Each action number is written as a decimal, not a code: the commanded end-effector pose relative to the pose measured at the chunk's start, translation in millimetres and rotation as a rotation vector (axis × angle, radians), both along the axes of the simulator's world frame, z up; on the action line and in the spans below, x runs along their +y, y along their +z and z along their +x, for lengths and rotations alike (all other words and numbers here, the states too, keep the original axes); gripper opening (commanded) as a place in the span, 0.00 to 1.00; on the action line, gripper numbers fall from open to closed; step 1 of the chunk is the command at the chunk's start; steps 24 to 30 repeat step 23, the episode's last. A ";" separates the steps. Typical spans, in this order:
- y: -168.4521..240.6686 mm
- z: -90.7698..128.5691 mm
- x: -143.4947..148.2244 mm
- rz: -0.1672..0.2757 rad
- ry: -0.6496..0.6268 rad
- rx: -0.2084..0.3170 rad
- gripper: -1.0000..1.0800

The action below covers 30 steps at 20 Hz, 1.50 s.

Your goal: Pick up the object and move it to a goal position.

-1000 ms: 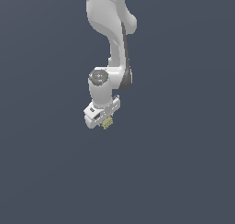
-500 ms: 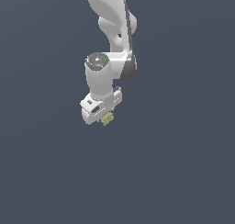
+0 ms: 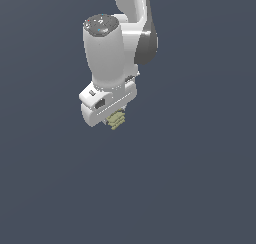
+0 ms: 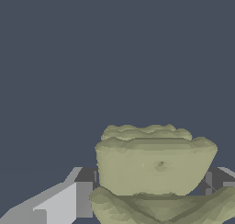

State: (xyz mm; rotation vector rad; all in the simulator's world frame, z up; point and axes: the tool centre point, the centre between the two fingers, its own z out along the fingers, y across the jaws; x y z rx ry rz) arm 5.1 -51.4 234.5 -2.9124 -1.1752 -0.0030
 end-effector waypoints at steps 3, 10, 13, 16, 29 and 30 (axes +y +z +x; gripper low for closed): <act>43.7 12.1 3.0 0.000 0.000 0.001 0.00; 89.2 26.7 5.6 -0.001 -0.001 0.001 0.00; 101.1 30.9 6.2 -0.001 -0.002 0.001 0.00; 108.9 33.8 6.7 -0.001 -0.002 0.001 0.00; 113.3 36.3 6.7 -0.002 -0.002 0.001 0.00; 113.3 36.3 6.7 -0.002 -0.002 0.001 0.00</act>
